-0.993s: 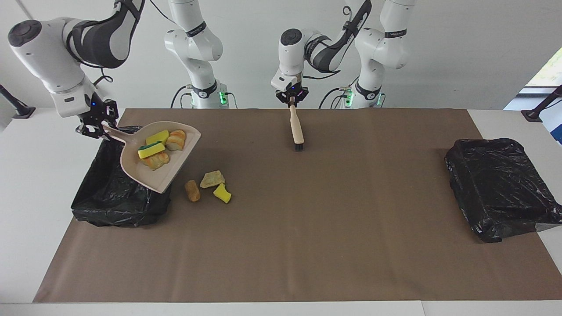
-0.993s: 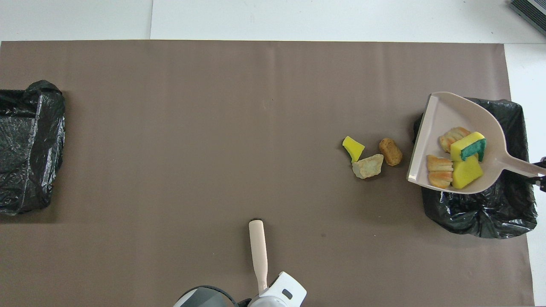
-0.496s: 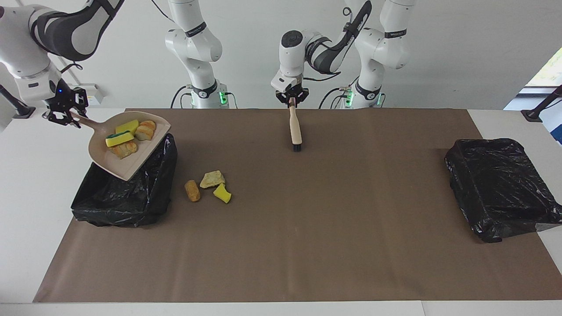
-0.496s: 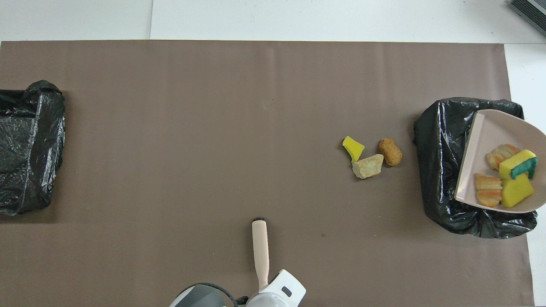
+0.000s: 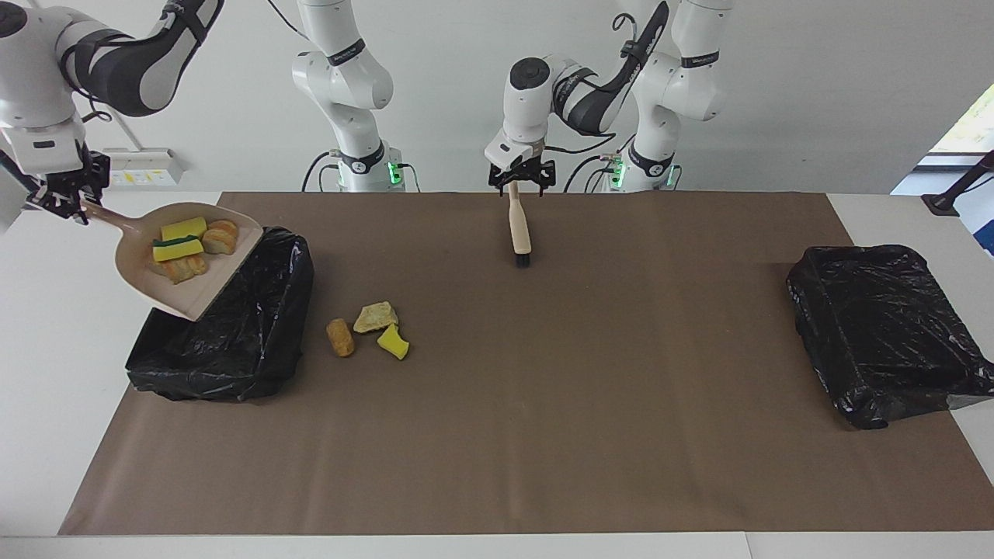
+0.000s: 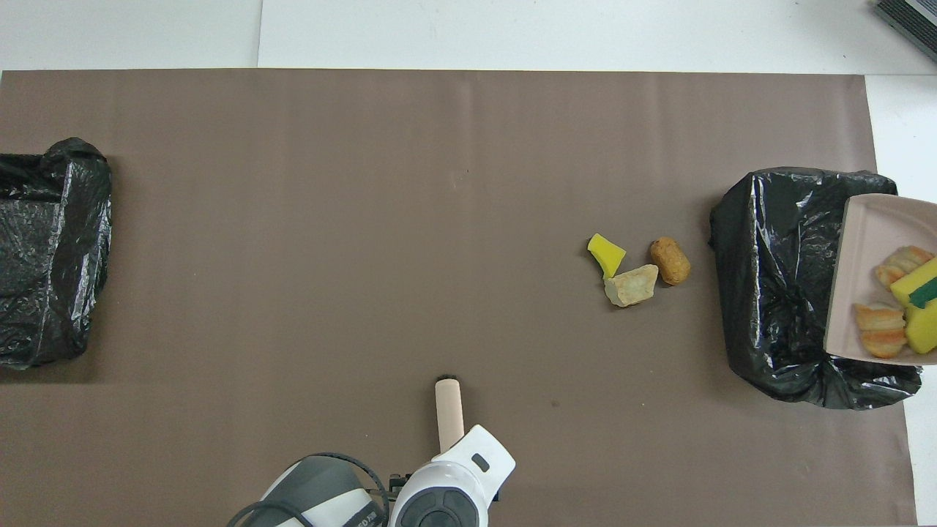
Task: Sweep and dump trash in bin
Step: 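Tilt the dustpan over the black bag with the right gripper, then bring the empty dustpan back to the table center with the right gripper, then grasp the dustpan handle with the left gripper while the right gripper takes the brush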
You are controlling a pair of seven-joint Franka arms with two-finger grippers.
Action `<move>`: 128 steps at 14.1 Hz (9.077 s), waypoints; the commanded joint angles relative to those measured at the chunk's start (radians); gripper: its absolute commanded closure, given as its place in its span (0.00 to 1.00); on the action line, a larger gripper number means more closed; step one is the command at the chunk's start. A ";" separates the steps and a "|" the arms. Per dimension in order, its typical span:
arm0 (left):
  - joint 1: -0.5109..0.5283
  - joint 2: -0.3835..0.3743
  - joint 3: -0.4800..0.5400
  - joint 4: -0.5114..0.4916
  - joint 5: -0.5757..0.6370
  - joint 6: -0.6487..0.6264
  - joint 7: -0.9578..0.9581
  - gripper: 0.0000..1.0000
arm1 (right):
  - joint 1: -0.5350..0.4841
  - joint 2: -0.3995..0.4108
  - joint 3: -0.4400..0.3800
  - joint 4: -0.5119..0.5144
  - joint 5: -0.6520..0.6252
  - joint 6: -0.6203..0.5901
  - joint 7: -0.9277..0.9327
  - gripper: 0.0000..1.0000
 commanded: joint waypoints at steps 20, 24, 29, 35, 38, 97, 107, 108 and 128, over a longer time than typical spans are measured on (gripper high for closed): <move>0.694 0.021 0.002 0.725 0.134 -0.655 0.706 0.00 | 0.162 0.064 0.012 0.019 -0.542 -0.014 0.211 1.00; 0.695 0.052 0.039 0.786 0.130 -0.706 0.720 0.00 | 0.165 0.038 0.018 0.073 -0.539 -0.046 0.222 1.00; 0.682 0.131 0.120 0.916 0.125 -0.770 0.784 0.00 | 0.165 -0.034 0.018 0.156 -0.173 -0.245 0.356 1.00; 0.655 0.132 0.194 0.927 0.120 -0.796 0.834 0.00 | 0.322 -0.066 0.093 0.128 -0.015 -0.430 0.950 1.00; 0.680 0.096 0.207 0.903 0.125 -0.802 0.834 0.00 | 0.464 -0.059 0.108 0.119 0.097 -0.473 1.322 1.00; 0.349 0.360 0.024 0.502 0.162 0.021 0.433 0.00 | 1.417 -0.042 0.120 -0.531 0.763 0.199 2.489 0.05; 0.303 0.486 0.021 0.501 0.211 0.130 0.367 0.00 | 1.377 -0.088 0.110 -0.496 0.696 0.043 2.512 1.00; 0.303 0.486 0.021 0.501 0.211 0.130 0.367 0.00 | 1.345 -0.131 0.110 -0.493 0.678 -0.008 2.511 1.00; 0.413 0.431 0.027 0.541 0.430 -0.095 1.165 1.00 | 0.664 -0.018 0.107 -0.415 -0.129 -0.129 1.945 1.00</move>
